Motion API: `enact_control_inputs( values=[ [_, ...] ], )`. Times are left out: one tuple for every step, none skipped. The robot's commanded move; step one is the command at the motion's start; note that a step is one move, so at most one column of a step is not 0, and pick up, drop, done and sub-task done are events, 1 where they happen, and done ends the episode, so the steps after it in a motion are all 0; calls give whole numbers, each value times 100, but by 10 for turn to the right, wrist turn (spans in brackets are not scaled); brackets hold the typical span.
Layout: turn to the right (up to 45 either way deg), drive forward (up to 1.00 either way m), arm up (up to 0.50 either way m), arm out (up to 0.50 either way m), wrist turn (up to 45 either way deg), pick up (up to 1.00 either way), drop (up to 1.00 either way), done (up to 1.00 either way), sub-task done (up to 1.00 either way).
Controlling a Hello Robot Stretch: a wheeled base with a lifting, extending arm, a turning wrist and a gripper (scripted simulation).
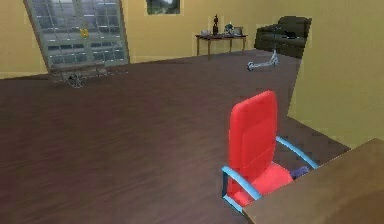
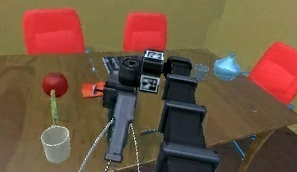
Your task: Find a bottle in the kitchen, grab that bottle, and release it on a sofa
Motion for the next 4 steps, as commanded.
enact_control_inputs(
  values=[
    [0,0,0,0,450,0,0,0,0],
    [0,0,0,0,450,0,0,0,0],
    [0,0,0,0,450,0,0,0,0],
    [0,0,0,0,300,0,0,0,0]
  ],
)
